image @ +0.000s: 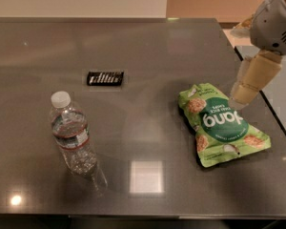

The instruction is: Pick rxbar chocolate

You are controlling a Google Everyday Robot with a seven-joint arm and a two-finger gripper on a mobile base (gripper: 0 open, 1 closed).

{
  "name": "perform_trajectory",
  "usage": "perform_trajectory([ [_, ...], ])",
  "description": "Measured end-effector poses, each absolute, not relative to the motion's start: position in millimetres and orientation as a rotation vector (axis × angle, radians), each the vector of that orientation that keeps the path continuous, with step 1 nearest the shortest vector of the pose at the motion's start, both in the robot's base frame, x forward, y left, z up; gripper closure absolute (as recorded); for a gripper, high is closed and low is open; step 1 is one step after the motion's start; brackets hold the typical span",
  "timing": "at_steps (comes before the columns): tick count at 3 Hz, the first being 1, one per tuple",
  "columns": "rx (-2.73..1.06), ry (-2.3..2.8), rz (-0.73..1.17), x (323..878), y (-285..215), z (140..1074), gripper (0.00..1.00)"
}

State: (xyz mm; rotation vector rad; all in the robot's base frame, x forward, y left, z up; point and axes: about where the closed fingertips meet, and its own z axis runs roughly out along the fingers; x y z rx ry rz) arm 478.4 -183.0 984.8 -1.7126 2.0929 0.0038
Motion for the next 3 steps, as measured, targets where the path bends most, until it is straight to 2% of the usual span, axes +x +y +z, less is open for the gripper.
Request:
perform_trajectory([
  [3, -1.723, 1.960, 0.172, 536, -111, 965, 0.00],
])
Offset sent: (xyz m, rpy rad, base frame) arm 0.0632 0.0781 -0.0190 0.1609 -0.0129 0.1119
